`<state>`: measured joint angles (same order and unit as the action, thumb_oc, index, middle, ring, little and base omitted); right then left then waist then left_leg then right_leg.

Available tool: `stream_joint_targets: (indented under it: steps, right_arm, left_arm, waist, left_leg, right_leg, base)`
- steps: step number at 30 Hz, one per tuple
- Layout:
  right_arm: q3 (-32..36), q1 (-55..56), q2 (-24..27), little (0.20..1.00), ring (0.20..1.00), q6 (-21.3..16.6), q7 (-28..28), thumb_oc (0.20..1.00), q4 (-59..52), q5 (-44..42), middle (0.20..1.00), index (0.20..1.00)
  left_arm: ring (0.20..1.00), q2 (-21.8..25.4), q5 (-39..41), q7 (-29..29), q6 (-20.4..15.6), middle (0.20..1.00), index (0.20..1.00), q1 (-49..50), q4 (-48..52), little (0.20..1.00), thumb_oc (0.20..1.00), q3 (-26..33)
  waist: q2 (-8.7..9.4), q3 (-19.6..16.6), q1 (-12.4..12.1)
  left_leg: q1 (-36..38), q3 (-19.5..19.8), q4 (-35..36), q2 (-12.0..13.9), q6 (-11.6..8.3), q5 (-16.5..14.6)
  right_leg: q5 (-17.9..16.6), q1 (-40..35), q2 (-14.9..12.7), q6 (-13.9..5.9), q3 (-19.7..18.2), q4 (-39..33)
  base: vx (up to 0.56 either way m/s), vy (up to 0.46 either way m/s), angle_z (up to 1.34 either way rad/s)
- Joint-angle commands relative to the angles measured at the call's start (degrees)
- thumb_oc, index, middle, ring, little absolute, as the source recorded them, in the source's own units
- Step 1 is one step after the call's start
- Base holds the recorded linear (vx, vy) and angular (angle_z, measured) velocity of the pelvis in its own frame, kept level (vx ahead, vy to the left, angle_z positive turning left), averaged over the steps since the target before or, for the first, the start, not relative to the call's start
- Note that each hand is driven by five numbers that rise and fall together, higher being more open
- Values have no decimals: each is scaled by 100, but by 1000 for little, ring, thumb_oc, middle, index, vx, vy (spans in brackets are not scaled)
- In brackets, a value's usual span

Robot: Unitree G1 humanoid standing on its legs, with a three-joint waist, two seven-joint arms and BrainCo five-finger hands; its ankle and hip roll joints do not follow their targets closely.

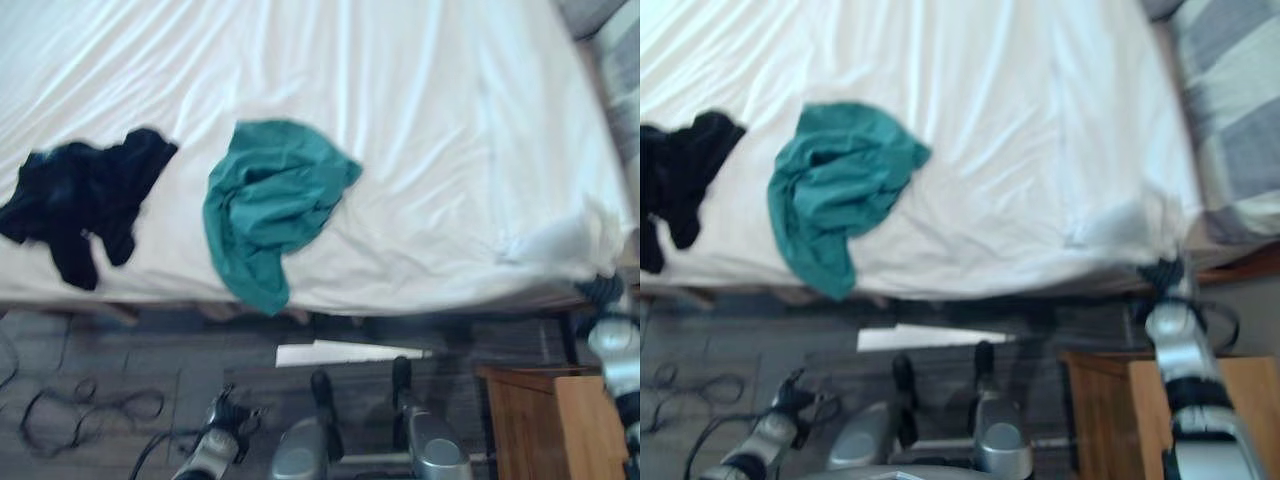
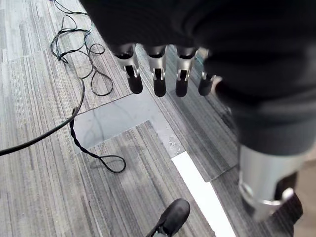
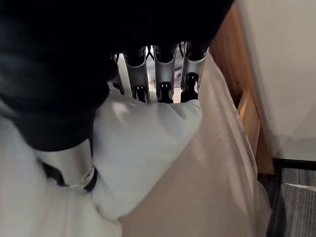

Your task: Tidy up the quilt and then pick up the clothes from the bed and put them into the laundry hamper.

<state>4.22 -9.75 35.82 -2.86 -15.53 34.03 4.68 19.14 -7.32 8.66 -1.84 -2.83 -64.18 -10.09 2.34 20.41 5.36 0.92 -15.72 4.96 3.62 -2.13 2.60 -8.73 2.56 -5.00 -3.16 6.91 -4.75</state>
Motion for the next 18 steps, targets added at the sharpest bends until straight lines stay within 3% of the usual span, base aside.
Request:
stream_joint_targets:
  steps: [1,5,8,10,12,13,14,18]
  right_arm:
    - [88,986,-207,1000,1000,331,121,1000,567,-374,1000,1000]
    - [831,1439,-609,1000,1000,410,-282,1000,839,-1007,1000,1000]
    - [1027,1508,-624,1000,1000,408,-384,1000,743,-1129,1000,1000]
    - [1364,1549,-286,1000,1000,419,-689,1000,-92,-614,1000,1000]
    - [1436,1481,-173,708,708,411,-797,708,-354,-451,708,708]
    - [1488,1350,-34,498,498,375,-915,498,-610,-296,498,498]
    - [1543,960,254,200,200,298,-1173,200,-1130,-36,200,200]
    - [1471,302,544,200,200,232,-1452,200,-1586,117,200,200]
  left_arm:
    - [1000,-93,-46,-47,22,1000,1000,-38,-274,1000,1000,6]
    - [1000,-154,65,-110,98,1000,1000,133,-223,1000,1000,97]
    - [1000,-174,98,-101,106,1000,1000,168,-186,1000,1000,103]
    - [1000,-274,93,-91,90,1000,1000,249,-128,1000,1000,92]
    - [1000,-290,84,-86,83,1000,1000,237,-125,1000,1000,78]
    - [1000,-300,71,-80,81,1000,1000,227,-142,1000,1000,68]
    - [1000,-306,53,-52,77,1000,1000,203,-131,1000,1000,6]
    - [1000,-311,54,-42,74,1000,1000,175,-78,1000,1000,-101]
  waist:
    - [-44,-508,155]
    - [-38,-650,291]
    - [-41,-689,311]
    - [-50,-678,373]
    - [-59,-667,358]
    - [-72,-646,346]
    - [-102,-587,293]
    - [-166,-533,180]
  left_leg:
    - [182,-159,4,750,-601,71]
    - [351,-225,4,761,-597,-19]
    - [362,-261,4,763,-595,-16]
    - [481,-288,4,749,-576,-101]
    - [472,-293,4,746,-571,-92]
    - [469,-295,4,740,-567,-98]
    - [460,-279,4,729,-559,-111]
    - [376,-243,-1,717,-554,-50]
  right_leg:
    - [511,203,-354,-672,-151,321]
    - [528,51,-359,-699,-180,272]
    - [502,71,-355,-700,-218,266]
    - [536,42,-350,-713,-294,290]
    - [524,68,-353,-707,-309,305]
    - [531,85,-356,-707,-330,319]
    - [571,122,-364,-711,-353,373]
    - [564,198,-369,-682,-360,394]
  base:
    - [78,9,-4]
    - [68,16,-1]
    - [32,17,-5]
    - [54,27,-7]
    - [5,7,-4]
    - [-14,2,-5]
    - [-23,-2,-7]
    - [-12,-7,-11]
